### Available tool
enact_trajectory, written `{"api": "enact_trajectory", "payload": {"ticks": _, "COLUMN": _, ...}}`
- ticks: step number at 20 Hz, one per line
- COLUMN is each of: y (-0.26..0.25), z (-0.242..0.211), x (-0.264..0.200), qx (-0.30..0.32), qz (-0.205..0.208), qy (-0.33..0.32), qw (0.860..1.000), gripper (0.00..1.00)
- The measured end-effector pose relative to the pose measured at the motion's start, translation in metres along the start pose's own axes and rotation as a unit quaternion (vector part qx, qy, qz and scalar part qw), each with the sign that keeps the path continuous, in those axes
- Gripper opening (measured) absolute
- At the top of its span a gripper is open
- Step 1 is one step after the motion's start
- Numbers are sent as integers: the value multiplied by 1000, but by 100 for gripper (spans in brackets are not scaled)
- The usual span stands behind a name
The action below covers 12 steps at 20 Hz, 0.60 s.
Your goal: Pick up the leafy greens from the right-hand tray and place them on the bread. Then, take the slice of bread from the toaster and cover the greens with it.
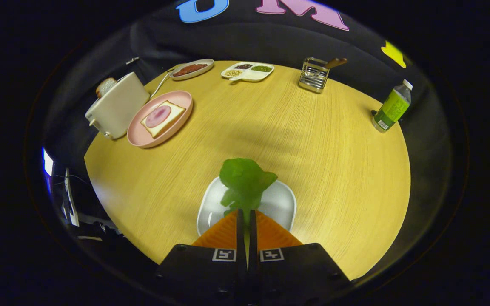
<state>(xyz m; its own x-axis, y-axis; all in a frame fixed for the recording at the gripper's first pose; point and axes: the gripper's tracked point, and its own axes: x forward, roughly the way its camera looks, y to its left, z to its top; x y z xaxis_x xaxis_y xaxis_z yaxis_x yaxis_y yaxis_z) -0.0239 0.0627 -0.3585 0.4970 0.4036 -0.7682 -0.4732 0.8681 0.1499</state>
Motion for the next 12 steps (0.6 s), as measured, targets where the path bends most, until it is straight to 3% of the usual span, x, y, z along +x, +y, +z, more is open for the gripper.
{"api": "enact_trajectory", "payload": {"ticks": 6, "y": 48, "z": 49, "x": -38, "qx": 0, "qz": 23, "qy": -56, "qw": 998, "gripper": 5}}
{"api": "enact_trajectory", "payload": {"ticks": 12, "y": 127, "z": 109, "x": -31, "qx": -24, "qz": 63, "qy": -89, "qw": 994, "gripper": 6}}
